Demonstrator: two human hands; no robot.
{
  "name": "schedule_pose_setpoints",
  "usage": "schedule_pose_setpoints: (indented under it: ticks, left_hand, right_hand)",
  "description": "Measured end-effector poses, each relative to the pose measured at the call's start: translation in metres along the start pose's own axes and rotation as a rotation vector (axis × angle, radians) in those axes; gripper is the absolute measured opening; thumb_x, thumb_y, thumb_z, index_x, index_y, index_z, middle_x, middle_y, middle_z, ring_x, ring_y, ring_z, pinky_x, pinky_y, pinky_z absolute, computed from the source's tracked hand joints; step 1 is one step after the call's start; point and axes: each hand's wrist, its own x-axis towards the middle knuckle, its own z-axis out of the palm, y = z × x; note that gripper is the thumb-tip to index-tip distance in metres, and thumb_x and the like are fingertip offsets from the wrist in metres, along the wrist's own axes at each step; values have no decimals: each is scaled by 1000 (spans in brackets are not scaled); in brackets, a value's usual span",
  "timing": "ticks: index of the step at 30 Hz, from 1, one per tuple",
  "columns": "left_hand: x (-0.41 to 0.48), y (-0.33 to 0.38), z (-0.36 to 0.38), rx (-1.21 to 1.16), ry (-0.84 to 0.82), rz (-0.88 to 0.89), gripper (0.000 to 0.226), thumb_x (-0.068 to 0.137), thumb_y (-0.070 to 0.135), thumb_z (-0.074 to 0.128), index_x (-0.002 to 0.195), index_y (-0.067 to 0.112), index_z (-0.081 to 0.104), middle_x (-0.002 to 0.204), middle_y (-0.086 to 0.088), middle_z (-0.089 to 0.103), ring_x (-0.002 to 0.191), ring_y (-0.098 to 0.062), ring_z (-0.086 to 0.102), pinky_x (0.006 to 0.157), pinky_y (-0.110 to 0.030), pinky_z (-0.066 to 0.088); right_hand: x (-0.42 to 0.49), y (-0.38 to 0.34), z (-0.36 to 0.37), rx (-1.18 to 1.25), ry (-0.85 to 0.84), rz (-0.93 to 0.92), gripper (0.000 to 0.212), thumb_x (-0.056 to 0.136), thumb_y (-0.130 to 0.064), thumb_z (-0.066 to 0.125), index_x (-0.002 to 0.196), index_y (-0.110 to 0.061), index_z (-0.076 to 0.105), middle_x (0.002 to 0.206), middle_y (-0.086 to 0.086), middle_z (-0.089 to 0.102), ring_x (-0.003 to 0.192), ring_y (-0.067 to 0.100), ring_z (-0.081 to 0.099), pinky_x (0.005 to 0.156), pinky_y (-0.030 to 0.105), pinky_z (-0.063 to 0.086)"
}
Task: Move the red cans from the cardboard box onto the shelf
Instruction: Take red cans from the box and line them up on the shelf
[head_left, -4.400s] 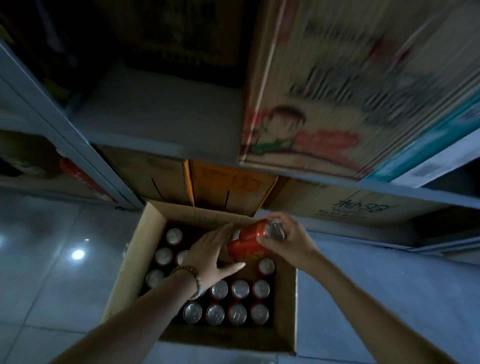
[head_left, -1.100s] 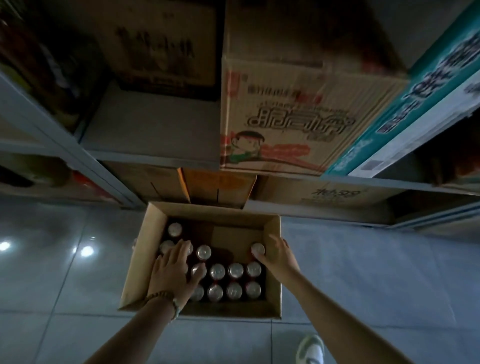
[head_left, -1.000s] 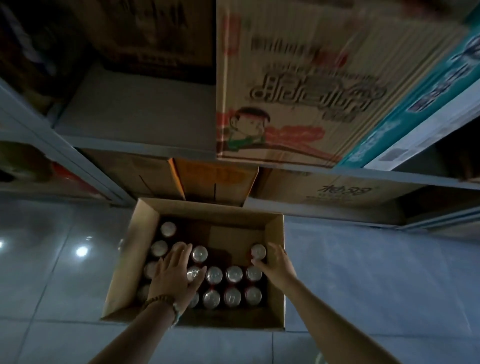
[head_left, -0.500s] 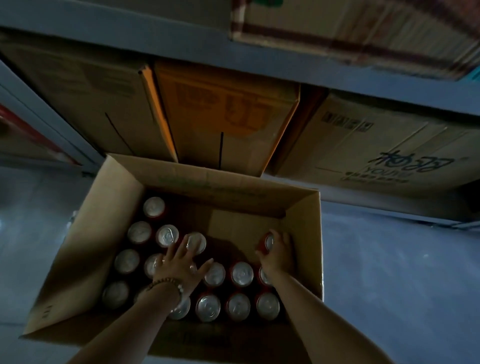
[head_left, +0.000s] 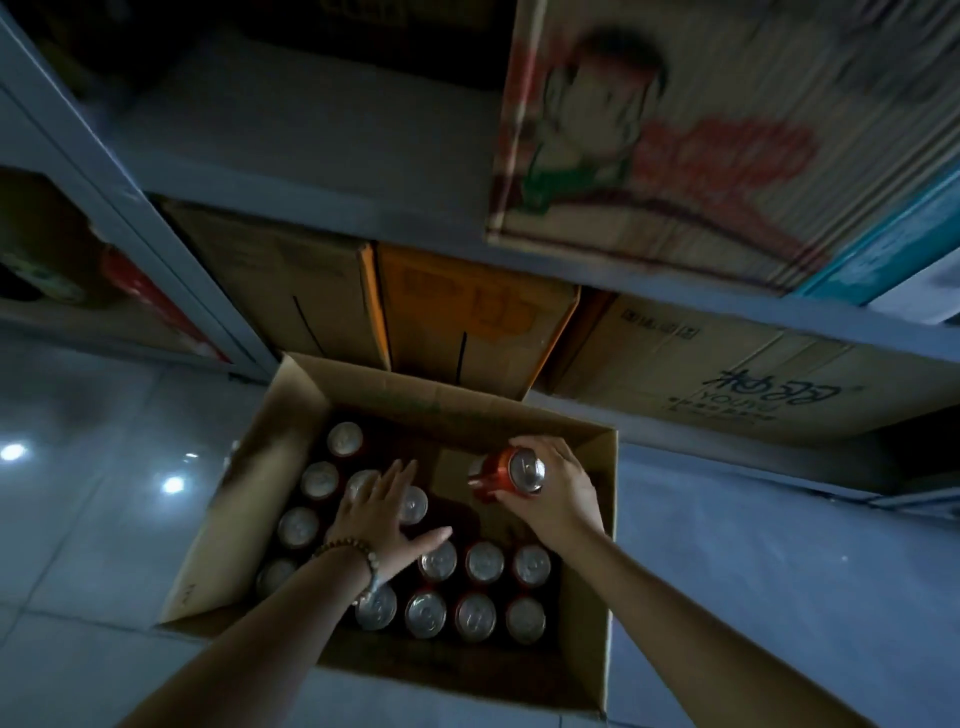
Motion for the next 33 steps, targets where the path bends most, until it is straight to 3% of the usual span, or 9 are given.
schedule_pose_setpoints:
  ticks: [4,8,14,18,20,22,26,31,33]
  left_hand:
    - [-60,60,-103,-170,134,224,113,55,81,50,146,30,9,151,8,23,140,-14,19,114,-32,20]
    - [-137,120,-215,-354,235,372,86,62,62,72,134,40,30,124,18,52,113,-3,52,97,-25,45]
    - [-266,207,-379,-512,316,607,68,61,53,75,112,47,31,101,29,52,88,12,57,72,-8,49]
    - [-327,248,-463,-627,287,725,67,56,55,70,112,46,35,107,21,55,91,9,59,71,-15,54]
    - [-346,263,-495,-672,266,759,63,61,45,74,113,41,39,106,16,57,89,5,62,71,-19,56]
    - [-358,274,-519,-714,275,800,55,68,35,76,111,38,42,101,16,60,85,9,62,66,-13,52]
    - [-356,298,-558,-655,304,821,62,63,52,71,115,36,42,105,15,60,93,0,61,71,-17,52]
    - [-321,325,-582,-632,351,784,62,66,49,72,117,40,38,101,23,57,92,8,57,73,-10,49]
    - [-296,331,-582,-631,366,751,68,65,56,72,122,40,38,107,19,59,96,4,58,85,-20,52]
  right_hand:
    - [-28,-100,-103,121,-6,-119,59,61,-43,79,113,-48,50,115,-22,57,107,2,56,93,30,51]
    - [-67,-213,-230,287,4,-254,62,58,-40,81,114,-41,55,108,-24,61,104,-6,58,87,25,54]
    - [-126,-367,-404,321,75,-383,66,56,-54,81,113,-46,49,114,-16,59,103,4,60,80,25,56]
    - [-162,-436,-480,423,98,-370,58,64,-49,71,118,-42,49,120,-12,56,107,10,59,81,30,56]
    - [-175,-462,-505,484,93,-348,62,61,-45,72,118,-41,50,117,-13,59,106,7,60,82,26,54]
    - [-183,-482,-522,540,98,-310,70,56,-43,77,121,-36,51,114,-9,64,105,6,63,86,26,53]
    - [-173,-507,-550,576,206,-303,65,58,-33,78,118,-29,53,111,-6,66,99,4,64,74,16,54]
    - [-126,-504,-577,583,188,-250,85,49,-44,80,126,-26,50,120,-3,62,112,14,59,97,39,51]
    - [-98,-496,-581,584,165,-240,88,48,-45,81,127,-24,50,120,-2,63,111,16,61,96,41,52]
